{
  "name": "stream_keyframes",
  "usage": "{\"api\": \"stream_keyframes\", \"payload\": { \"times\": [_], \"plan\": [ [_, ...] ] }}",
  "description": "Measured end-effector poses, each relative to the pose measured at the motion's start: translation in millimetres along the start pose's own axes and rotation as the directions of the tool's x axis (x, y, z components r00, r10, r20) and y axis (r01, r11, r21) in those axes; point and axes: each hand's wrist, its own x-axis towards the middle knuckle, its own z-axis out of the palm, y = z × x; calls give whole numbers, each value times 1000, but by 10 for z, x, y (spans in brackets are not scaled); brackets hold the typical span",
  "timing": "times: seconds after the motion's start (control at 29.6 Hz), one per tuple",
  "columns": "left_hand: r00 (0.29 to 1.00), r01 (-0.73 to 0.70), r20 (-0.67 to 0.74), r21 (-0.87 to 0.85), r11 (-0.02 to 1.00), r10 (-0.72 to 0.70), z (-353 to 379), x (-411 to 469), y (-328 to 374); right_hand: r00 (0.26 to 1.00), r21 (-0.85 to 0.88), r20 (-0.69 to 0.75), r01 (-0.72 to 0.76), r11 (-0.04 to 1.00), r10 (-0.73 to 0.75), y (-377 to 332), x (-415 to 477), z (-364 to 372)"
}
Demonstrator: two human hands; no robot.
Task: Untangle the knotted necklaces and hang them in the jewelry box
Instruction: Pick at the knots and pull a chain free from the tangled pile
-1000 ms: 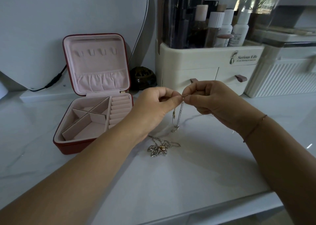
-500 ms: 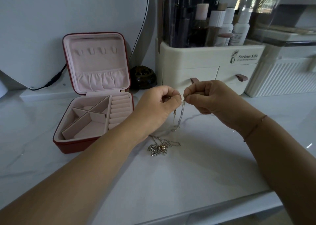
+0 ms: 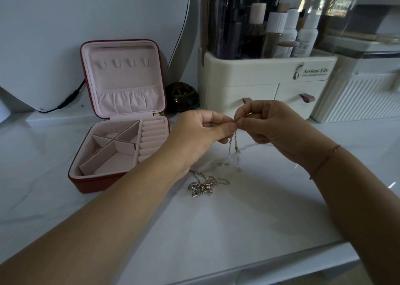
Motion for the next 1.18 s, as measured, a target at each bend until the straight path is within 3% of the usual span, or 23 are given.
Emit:
{"api": "stream_keyframes", "payload": {
  "times": [0.64, 0.88, 1.01, 1.08, 1.18],
  "plan": [
    [974, -188, -72, 261, 947, 214, 26, 0, -8, 1000, -18, 4, 18, 1000, -18, 10, -7, 1],
    [1000, 16, 25, 97, 995, -19, 37, -7, 27, 999, 5, 43, 15, 1000, -15, 5, -12, -18],
    [984, 174, 89, -270, 947, -155, -22, 24, 85, 996, 183, 93, -22, 983, 5, -12, -13, -71],
    [984, 178, 66, -412, 894, -166, -56, 44, 103, 995, 251, 96, -18, 968, -7, -6, -4, -87],
    [990, 138, 23, -393, 909, -140, -68, 45, 107, 997, 285, 71, 13, 959, -35, 23, 10, -90]
  ]
}}
